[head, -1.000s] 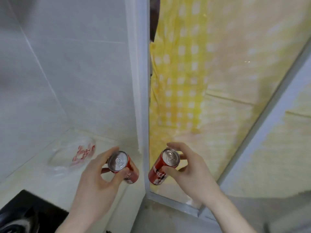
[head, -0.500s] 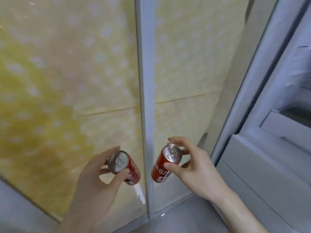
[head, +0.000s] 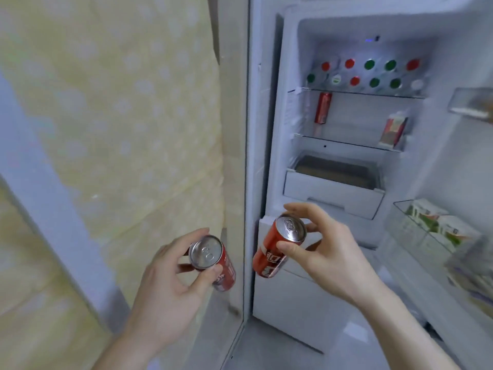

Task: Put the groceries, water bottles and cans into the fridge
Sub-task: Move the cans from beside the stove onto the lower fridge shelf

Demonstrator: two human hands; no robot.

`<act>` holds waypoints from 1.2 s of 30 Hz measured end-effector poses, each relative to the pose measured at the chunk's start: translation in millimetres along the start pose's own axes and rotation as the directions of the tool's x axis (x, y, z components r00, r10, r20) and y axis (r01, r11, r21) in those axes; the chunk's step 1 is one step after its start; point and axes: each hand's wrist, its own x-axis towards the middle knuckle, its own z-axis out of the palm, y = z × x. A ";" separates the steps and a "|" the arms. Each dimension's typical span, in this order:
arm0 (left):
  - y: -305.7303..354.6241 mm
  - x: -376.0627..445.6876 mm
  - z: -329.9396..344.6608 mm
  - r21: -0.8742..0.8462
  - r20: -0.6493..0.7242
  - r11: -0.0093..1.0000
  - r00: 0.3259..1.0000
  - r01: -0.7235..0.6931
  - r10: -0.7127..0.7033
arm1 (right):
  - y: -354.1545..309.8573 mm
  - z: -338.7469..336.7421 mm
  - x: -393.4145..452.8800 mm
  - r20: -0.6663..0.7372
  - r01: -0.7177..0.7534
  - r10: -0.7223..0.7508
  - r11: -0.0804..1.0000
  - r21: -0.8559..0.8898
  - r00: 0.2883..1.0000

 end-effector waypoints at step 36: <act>139.8 423.4 335.2 -0.187 0.062 0.949 0.961 -0.255 0.270 | 180.5 -155.5 253.4 -0.504 -0.075 0.096 0.995 0.061 0.858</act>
